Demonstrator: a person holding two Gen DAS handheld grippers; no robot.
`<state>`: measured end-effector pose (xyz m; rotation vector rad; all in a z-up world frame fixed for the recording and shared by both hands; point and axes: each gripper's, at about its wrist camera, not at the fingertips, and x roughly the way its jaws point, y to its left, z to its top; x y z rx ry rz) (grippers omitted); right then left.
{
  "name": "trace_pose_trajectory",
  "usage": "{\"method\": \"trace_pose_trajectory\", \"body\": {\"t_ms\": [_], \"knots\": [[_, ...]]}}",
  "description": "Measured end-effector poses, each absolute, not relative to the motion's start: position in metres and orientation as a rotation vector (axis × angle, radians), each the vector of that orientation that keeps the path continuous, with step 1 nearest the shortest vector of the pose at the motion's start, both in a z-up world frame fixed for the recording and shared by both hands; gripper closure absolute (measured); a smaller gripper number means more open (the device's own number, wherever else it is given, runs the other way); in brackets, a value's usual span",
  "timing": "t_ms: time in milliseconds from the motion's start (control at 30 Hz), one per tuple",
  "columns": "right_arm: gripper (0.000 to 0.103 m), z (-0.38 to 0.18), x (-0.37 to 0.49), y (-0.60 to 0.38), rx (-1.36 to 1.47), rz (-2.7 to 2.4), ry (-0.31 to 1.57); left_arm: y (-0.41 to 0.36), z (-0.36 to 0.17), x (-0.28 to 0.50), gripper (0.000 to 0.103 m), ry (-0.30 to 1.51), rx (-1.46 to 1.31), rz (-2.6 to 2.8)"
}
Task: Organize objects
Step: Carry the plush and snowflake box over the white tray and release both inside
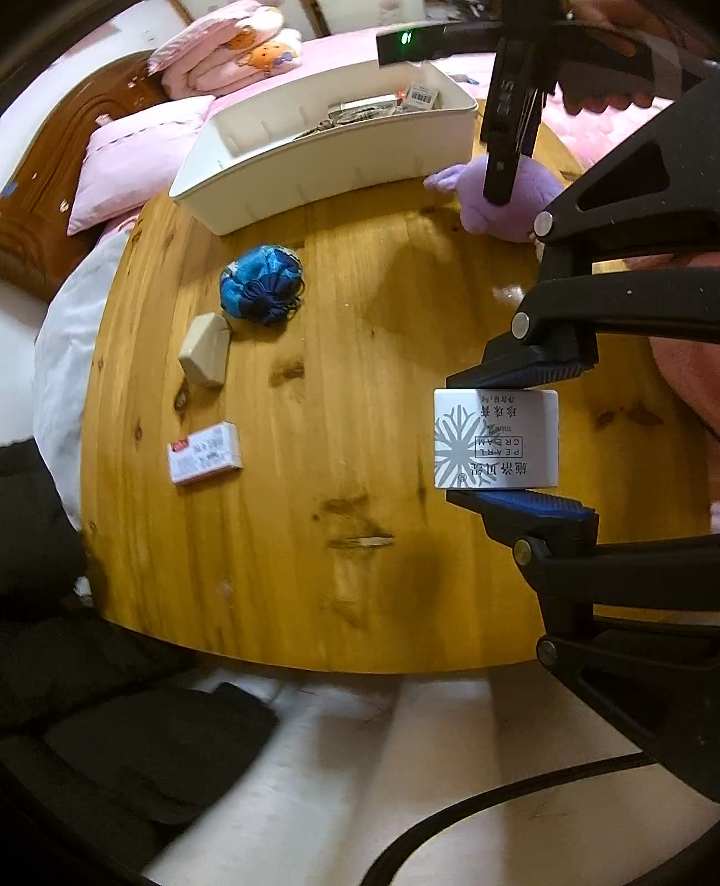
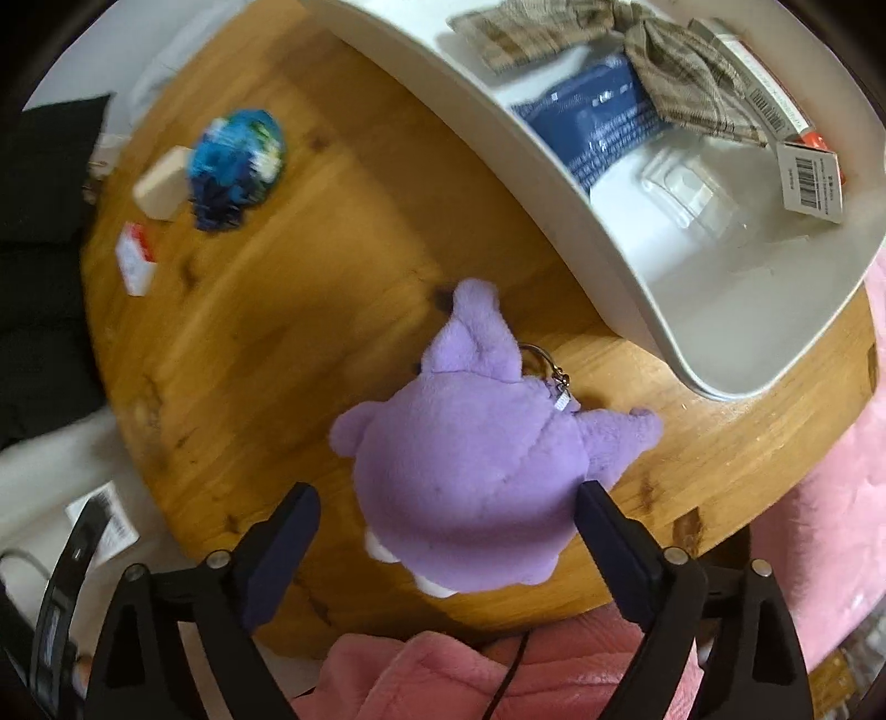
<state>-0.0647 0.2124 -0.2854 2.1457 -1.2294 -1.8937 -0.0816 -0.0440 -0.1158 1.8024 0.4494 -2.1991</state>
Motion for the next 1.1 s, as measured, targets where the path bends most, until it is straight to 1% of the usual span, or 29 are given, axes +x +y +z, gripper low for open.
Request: {"method": "trace_pose_trajectory", "body": {"t_ms": [67,167,367,467,667,700,767,867,1033,1100], "knots": [[0.006,-0.290,-0.069,0.206,2.203,-1.872,-1.152,-0.045,-0.119,-0.075,0.068,0.499,1.802,-2.175],[0.005,-0.296,-0.072,0.200,2.262,-1.864,-1.066,-0.044,-0.122,-0.066,0.068,0.514,1.788,-2.146],[0.005,-0.314,-0.075,0.195,2.351,-1.779,-1.021,-0.042,-0.122,-0.054,0.068,0.536,1.765,-2.110],[0.005,-0.315,-0.076,0.192,2.351,-1.779,-0.957,-0.039,-0.122,-0.051,0.068,0.525,1.761,-2.094],[0.006,-0.316,-0.074,0.190,2.335,-1.767,-0.897,-0.032,-0.120,-0.050,0.068,0.517,1.750,-2.064],[0.007,-0.316,-0.074,0.190,2.335,-1.760,-0.884,-0.030,-0.120,-0.051,0.068,0.510,1.749,-2.058],[0.013,-0.318,-0.072,0.191,2.332,-1.754,-0.856,-0.026,-0.118,-0.051,0.068,0.502,1.746,-2.050],[0.016,-0.319,-0.068,0.193,2.308,-1.738,-0.852,-0.019,-0.115,-0.052,0.068,0.479,1.747,-2.033],[0.019,-0.318,-0.061,0.197,2.259,-1.707,-0.843,-0.005,-0.110,-0.056,0.068,0.447,1.735,-2.011],[0.020,-0.316,-0.057,0.196,2.241,-1.699,-0.799,0.000,-0.108,-0.058,0.068,0.446,1.726,-2.001]]}}
